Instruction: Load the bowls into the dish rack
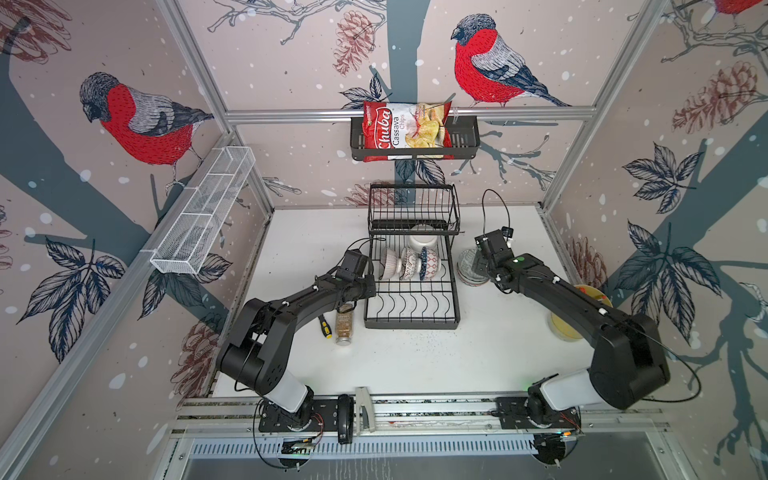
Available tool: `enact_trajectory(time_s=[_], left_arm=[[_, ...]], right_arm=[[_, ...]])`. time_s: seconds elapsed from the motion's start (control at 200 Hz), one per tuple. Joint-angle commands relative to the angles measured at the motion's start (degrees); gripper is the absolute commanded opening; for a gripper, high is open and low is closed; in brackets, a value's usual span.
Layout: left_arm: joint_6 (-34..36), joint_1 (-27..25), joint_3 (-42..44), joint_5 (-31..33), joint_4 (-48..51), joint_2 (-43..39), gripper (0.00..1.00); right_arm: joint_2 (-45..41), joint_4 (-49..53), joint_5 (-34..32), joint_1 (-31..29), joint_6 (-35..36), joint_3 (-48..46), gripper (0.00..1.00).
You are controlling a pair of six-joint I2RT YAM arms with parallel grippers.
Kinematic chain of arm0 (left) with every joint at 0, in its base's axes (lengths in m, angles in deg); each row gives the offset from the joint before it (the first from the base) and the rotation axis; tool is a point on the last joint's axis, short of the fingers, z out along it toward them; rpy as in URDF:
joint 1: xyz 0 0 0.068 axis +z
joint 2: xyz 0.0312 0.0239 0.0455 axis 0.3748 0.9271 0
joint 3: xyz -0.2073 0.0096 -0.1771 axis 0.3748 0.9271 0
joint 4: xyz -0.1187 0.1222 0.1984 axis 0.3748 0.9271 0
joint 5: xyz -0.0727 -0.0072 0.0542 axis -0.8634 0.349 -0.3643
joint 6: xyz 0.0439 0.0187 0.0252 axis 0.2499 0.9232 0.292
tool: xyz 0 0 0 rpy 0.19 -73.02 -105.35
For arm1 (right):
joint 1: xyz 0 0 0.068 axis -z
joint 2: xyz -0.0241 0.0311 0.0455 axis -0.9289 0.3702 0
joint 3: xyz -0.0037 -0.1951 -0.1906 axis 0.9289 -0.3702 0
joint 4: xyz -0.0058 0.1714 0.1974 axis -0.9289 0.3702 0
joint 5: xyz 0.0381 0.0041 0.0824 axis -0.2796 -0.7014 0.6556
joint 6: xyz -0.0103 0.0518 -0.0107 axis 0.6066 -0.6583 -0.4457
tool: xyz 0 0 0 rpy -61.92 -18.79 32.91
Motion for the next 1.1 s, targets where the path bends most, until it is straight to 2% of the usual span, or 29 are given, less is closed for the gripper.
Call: enact_trajectory(time_s=[0.0,0.085,0.32,0.675,1.096], left_arm=[[-3.4,-0.1,1.0,-0.6,2.0,-0.5,0.04],[-4.2,-0.2,1.4,-0.3,1.7,-0.7,0.00],[-7.3,-0.6,3.1,-0.2,-0.7,-1.2,0.00],[-15.7,-1.9,7.3,-0.9,-7.1,-3.9,0.00],[-19.3,-4.6,9.0,0.7,-8.5,-6.8,0.00]], right_arm=[[0.5,-1.9,2.6,1.3,0.2,-0.4,0.79],[1.1,-2.3,3.3,2.0,0.5,-0.7,0.77],[2.3,-4.4,6.3,4.1,0.9,-2.5,0.62],[3.8,-7.3,8.7,5.8,1.4,-3.9,0.48],[6.2,-9.0,9.7,6.7,2.0,-3.5,0.31]])
